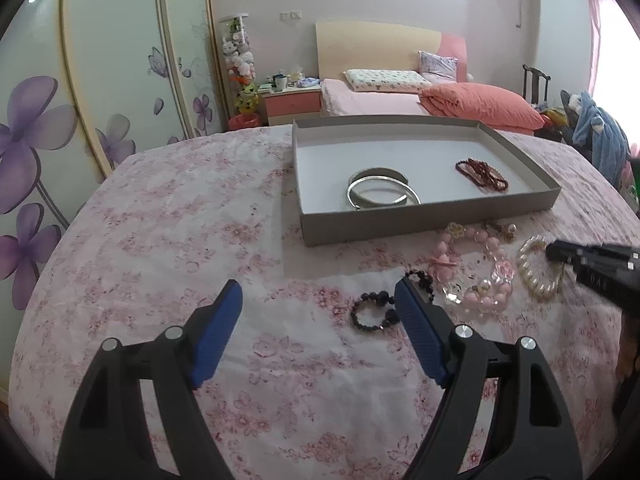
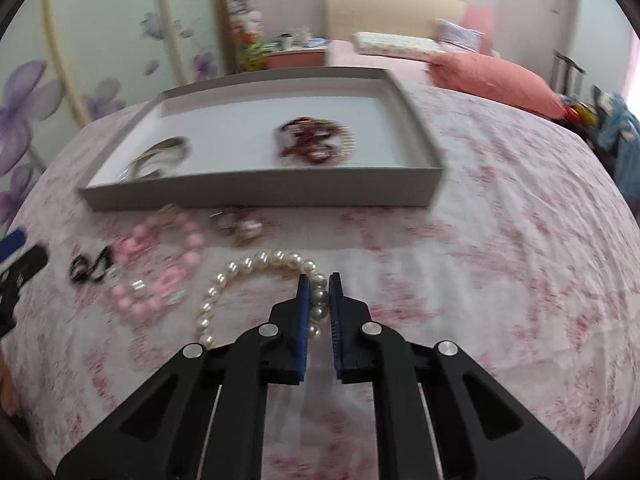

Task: Organize jewelry
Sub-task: 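Grasp the white pearl bracelet with right tool while left tool grasps black bead bracelet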

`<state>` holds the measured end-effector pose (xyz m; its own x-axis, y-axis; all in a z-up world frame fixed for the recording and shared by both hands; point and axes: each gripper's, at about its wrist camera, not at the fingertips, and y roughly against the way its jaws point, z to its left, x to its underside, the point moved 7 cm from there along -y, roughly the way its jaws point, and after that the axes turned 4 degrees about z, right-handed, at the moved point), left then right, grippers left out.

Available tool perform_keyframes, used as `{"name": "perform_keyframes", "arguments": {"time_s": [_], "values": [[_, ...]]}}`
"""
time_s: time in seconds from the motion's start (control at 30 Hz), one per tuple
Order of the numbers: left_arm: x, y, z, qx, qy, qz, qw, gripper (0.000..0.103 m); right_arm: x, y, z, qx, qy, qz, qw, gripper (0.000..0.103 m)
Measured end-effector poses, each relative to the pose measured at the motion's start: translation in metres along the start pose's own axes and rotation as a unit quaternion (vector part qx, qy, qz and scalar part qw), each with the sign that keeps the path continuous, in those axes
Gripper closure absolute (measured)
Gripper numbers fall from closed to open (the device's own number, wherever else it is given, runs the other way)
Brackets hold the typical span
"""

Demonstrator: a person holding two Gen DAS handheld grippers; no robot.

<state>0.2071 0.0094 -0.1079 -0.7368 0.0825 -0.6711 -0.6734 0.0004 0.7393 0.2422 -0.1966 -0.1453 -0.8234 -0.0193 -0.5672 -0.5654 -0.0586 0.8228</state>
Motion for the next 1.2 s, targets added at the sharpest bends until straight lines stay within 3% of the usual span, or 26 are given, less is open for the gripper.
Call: {"name": "perform_keyframes", "arguments": {"time_s": [0.13,0.53,0.6,0.7,0.77,0.87,1.2], "values": [[0.004,-0.004,-0.008,0.011,-0.019,0.010,0.9997,0.026,-0.002,-0.001,-0.019,0.009,-0.029,-0.002,1.000,0.093],[0.010,-0.035,-0.033,0.020,-0.064,0.058,0.9961,0.036,-0.001,0.001,-0.012,0.007,-0.013,-0.005,1.000,0.092],[0.011,-0.040,-0.035,0.020,-0.065,0.065,0.9956,0.039,-0.002,0.001,-0.011,0.006,-0.014,-0.005,1.000,0.092],[0.009,-0.040,-0.033,0.027,-0.055,0.066,0.9959,0.055,-0.002,0.001,-0.012,0.004,-0.014,-0.005,1.000,0.092],[0.009,-0.040,-0.030,0.028,-0.051,0.065,0.9962,0.072,-0.002,0.001,-0.012,0.004,-0.014,-0.004,1.000,0.092],[0.009,-0.040,-0.029,0.022,-0.051,0.064,0.9964,0.082,-0.003,0.001,-0.012,0.004,-0.014,-0.004,1.000,0.092],[0.009,-0.041,-0.029,0.023,-0.045,0.065,0.9966,0.082,-0.003,0.001,-0.012,0.003,-0.015,-0.004,1.000,0.092]]}}
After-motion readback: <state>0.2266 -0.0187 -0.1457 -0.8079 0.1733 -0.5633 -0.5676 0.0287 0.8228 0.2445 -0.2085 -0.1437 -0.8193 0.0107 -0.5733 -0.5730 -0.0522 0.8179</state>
